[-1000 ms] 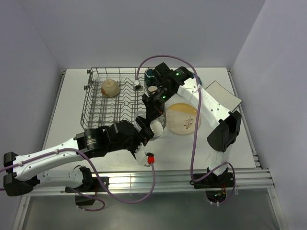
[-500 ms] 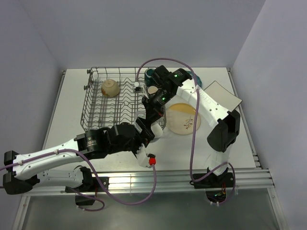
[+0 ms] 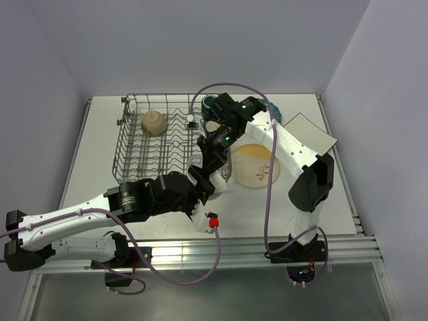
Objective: Load the mixed dishes into the dish rack
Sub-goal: Pass the bowl from the right arm to the left
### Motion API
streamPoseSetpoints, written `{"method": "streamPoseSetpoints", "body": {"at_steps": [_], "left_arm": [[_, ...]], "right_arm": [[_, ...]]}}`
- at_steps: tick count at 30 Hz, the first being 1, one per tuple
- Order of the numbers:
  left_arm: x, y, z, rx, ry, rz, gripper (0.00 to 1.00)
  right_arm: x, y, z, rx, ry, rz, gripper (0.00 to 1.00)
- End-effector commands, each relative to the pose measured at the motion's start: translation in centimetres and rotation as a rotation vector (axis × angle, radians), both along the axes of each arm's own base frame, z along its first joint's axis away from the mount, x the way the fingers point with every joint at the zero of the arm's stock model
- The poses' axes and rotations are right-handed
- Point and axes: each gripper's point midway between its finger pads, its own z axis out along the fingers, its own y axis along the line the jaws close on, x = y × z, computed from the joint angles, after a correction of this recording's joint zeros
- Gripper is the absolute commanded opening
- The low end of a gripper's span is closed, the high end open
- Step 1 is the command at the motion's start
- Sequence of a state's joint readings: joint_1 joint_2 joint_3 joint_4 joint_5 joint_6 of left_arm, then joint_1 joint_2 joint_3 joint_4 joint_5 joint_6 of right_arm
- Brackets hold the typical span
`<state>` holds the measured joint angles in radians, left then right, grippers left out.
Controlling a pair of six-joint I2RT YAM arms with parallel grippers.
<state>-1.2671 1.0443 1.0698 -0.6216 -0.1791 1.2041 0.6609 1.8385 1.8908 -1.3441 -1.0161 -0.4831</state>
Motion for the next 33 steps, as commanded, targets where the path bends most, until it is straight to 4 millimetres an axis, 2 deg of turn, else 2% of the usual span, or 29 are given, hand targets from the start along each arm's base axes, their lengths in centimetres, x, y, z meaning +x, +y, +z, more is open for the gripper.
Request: {"method": "streamPoseSetpoints", "body": {"at_steps": [1, 8, 11, 16, 25, 33], "left_arm": [[-0.5, -0.6, 0.4, -0.06, 0.044, 0.006, 0.84], [-0.5, -0.7, 0.0, -0.07, 0.074, 0.02, 0.92], [-0.2, -1.0, 0.0, -0.088, 0.079, 0.039, 0.99], [-0.2, -1.0, -0.2, -0.084, 0.082, 0.046, 0.99], [-0.3, -0.6, -1.2, -0.066, 0.087, 0.047, 0.99], [-0.1, -0.9, -0.7, -0.071, 0.081, 0.053, 0.89]], "right_arm": [[-3.2, -0.3, 2.1, 0.006, 0.166, 0.015, 0.0], [-3.8, -0.5, 2.0, -0.006, 0.175, 0.018, 0.0], [-3.8, -0.5, 1.4, -0.029, 0.187, 0.008, 0.0], [-4.0, -0.8, 0.8, -0.045, 0.216, 0.008, 0.0], [-4.6, -0.3, 1.3, -0.024, 0.221, 0.03, 0.0], [-4.2, -0.4, 0.1, -0.068, 0.214, 0.015, 0.0]]}}
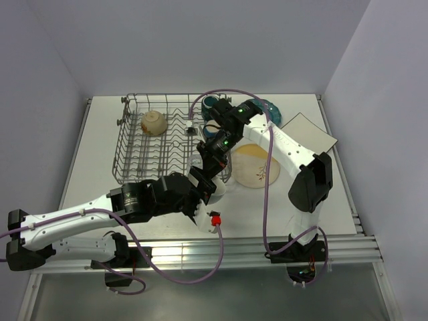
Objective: Load the mixed dishes into the dish rack
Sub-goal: Pass the bowl from the right arm to the left
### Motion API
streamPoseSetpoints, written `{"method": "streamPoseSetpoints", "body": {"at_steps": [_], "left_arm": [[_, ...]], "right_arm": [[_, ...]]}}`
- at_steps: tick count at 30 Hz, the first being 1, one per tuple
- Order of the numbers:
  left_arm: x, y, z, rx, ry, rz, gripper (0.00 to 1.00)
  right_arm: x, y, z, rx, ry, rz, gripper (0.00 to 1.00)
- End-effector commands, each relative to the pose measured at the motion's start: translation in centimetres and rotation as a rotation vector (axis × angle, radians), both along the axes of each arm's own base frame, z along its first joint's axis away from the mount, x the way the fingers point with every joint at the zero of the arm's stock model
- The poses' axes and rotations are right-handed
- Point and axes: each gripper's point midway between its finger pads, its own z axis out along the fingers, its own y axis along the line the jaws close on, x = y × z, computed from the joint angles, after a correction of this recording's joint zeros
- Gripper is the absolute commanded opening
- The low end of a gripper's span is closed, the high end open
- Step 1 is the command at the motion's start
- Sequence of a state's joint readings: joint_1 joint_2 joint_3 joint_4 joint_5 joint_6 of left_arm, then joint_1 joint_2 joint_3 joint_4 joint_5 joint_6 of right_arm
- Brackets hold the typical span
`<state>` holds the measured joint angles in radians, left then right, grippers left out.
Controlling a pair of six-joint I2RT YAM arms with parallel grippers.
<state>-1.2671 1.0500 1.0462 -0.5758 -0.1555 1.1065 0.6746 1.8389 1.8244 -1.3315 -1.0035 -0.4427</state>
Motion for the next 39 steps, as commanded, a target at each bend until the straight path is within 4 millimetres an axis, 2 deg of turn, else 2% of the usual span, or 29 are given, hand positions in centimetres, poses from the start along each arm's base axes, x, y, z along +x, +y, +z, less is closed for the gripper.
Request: {"method": "streamPoseSetpoints", "body": {"at_steps": [1, 8, 16, 19, 23, 26, 39], "left_arm": [[0.3, -0.3, 0.1, -0.01, 0.004, 0.018, 0.88], [0.3, -0.4, 0.1, 0.008, 0.016, 0.028, 0.78], [0.6, -0.5, 0.6, -0.009, 0.007, 0.043, 0.74], [0.8, -0.6, 0.9, -0.02, 0.002, 0.052, 0.76], [0.9, -0.8, 1.1, -0.042, 0.003, 0.065, 0.88], [0.8, -0.8, 1.2, -0.047, 0.006, 0.065, 0.92], [0.7, -0.9, 2.1, -0.067, 0.004, 0.066, 0.92]], "right_arm": [[-3.2, -0.2, 1.7, -0.01, 0.153, 0.021, 0.0], [-2.9, -0.5, 1.0, -0.02, 0.181, 0.014, 0.0], [-2.4, -0.5, 0.7, -0.014, 0.202, 0.004, 0.0], [-2.5, -0.4, 0.8, -0.006, 0.216, 0.004, 0.0], [-2.6, -0.3, 1.0, 0.012, 0.244, 0.005, 0.0], [-2.6, -0.3, 1.0, 0.018, 0.251, 0.004, 0.0], [-2.0, -0.7, 0.6, 0.029, 0.245, -0.003, 0.0]]}}
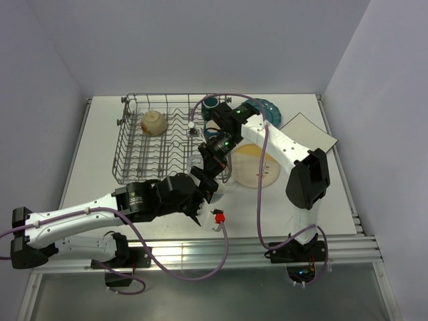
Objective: Load the mixed dishes into the dish rack
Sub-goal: Pass the bowl from the right arm to the left
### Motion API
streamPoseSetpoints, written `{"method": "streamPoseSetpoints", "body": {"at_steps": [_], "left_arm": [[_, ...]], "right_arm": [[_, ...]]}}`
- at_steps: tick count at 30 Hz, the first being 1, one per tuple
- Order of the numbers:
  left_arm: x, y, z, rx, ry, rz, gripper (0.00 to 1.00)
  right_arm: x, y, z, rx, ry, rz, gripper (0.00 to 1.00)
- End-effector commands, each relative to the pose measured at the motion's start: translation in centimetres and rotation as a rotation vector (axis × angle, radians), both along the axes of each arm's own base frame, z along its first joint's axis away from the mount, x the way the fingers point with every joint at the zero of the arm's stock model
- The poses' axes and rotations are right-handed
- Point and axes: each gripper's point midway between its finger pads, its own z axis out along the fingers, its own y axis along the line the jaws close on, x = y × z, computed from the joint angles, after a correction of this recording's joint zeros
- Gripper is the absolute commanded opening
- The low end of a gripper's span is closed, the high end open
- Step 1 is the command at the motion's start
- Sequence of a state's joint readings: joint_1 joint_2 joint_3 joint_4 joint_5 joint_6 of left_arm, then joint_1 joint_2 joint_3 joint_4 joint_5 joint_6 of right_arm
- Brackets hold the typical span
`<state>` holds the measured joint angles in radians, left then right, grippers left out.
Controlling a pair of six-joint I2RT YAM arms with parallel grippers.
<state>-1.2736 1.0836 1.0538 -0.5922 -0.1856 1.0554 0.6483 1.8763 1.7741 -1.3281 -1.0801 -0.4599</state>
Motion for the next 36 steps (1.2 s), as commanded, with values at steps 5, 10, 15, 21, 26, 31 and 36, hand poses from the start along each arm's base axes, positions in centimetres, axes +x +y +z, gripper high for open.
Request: {"method": "streamPoseSetpoints", "body": {"at_steps": [5, 10, 15, 21, 26, 31, 36], "left_arm": [[0.4, -0.7, 2.8, -0.084, -0.024, 0.017, 0.93], [0.4, -0.9, 2.6, -0.082, -0.02, 0.015, 0.93], [0.2, -1.1, 2.8, -0.087, -0.02, 0.008, 0.92], [0.3, -1.3, 2.6, -0.075, -0.019, 0.01, 0.8], [0.3, -1.2, 2.4, -0.069, -0.015, 0.017, 0.72], [0.3, -1.1, 2.6, -0.072, -0.017, 0.02, 0.66], [0.3, -1.1, 2.4, -0.063, -0.016, 0.019, 0.54]], "right_arm": [[-1.5, -1.0, 1.3, 0.006, 0.113, 0.003, 0.0], [-1.4, -1.1, 1.2, -0.002, 0.106, 0.002, 0.0], [-1.2, -1.0, 0.8, -0.011, 0.11, -0.001, 0.0], [-1.1, -1.2, 0.3, -0.027, 0.106, 0.0, 0.0], [-1.1, -1.2, -0.1, -0.037, 0.109, 0.002, 0.0], [-1.1, -1.2, -0.3, -0.039, 0.117, 0.002, 0.0], [-1.0, -1.2, -0.4, -0.042, 0.114, 0.002, 0.01]]}}
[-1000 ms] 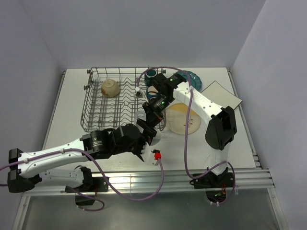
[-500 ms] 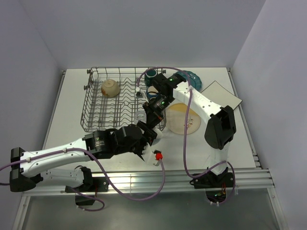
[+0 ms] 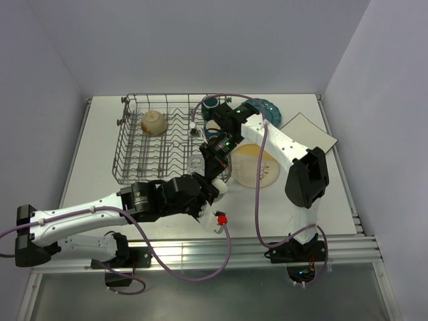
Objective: Load the mixed dishes into the dish rack
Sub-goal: Pass the bowl from the right arm to the left
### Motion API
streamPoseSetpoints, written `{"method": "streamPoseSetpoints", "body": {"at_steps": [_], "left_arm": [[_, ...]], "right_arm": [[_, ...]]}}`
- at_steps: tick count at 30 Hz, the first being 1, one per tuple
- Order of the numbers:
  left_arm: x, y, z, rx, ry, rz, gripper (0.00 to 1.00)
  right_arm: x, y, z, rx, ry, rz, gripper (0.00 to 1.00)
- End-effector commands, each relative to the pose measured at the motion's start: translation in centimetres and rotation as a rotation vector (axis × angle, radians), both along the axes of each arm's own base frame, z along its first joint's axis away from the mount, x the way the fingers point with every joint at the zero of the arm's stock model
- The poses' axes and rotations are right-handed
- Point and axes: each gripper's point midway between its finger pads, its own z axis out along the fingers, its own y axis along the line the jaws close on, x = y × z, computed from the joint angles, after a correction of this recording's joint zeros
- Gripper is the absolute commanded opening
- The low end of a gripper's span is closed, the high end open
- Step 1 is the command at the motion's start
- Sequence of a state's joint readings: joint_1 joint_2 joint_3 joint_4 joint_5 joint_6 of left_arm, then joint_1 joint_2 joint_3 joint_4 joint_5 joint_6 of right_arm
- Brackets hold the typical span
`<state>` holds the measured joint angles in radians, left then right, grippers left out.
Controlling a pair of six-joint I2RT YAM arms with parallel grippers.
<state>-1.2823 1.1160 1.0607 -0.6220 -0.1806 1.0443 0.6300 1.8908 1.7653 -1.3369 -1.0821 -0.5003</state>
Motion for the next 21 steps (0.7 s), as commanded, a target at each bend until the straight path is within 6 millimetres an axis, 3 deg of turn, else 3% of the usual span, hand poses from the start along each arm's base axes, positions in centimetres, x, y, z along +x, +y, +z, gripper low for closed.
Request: {"method": "streamPoseSetpoints", "body": {"at_steps": [1, 4, 11, 21], "left_arm": [[0.7, -1.0, 3.8, -0.112, -0.042, 0.027, 0.52], [0.6, -0.9, 3.7, -0.107, -0.041, 0.025, 0.44], [0.7, -0.9, 3.5, -0.096, -0.041, 0.026, 0.36], [0.6, -0.7, 3.2, -0.085, -0.03, 0.034, 0.35]], "right_arm": [[-1.6, -0.9, 0.3, -0.047, 0.118, 0.0, 0.03], [-1.5, -0.9, 0.0, -0.053, 0.116, 0.001, 0.1], [-1.4, -1.0, -0.3, -0.064, 0.1, 0.006, 0.26], [-0.3, -1.4, -0.1, -0.056, 0.072, -0.013, 0.39]]}}
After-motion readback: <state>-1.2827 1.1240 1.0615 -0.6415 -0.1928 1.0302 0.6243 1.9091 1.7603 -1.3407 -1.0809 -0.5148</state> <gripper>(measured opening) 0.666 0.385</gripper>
